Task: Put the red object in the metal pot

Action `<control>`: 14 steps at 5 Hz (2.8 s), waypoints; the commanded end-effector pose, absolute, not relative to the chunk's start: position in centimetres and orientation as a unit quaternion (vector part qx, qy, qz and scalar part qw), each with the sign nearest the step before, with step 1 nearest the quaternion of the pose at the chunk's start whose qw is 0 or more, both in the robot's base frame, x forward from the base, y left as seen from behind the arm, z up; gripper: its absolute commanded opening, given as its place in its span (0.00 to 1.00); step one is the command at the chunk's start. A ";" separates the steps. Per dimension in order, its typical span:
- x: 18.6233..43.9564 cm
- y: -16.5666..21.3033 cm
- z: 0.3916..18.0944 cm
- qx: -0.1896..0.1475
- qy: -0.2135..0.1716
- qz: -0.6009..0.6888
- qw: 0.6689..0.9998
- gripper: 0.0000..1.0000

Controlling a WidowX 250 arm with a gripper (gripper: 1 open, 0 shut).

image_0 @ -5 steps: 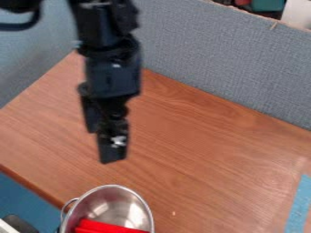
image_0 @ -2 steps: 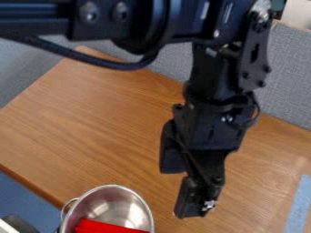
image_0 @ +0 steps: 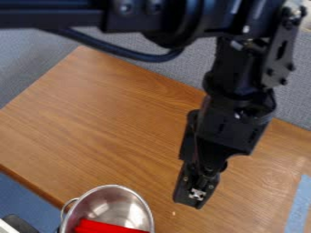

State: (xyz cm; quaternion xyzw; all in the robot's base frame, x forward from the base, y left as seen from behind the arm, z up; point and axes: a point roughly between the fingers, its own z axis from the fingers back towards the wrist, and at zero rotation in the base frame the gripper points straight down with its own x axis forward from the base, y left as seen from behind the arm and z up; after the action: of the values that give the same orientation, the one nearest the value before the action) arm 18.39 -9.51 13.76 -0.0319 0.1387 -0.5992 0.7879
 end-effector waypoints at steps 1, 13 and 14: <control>18.1 -9.0 11.9 -0.018 0.128 -0.646 0.752 1.00; 18.6 -10.4 6.5 -0.016 0.173 -0.777 0.605 0.00; 19.4 -5.4 6.7 -0.010 0.177 -0.815 0.552 1.00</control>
State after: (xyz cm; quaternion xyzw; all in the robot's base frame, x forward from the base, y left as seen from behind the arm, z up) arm 19.14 -5.37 6.01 -0.0208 0.1891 -0.8101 0.5546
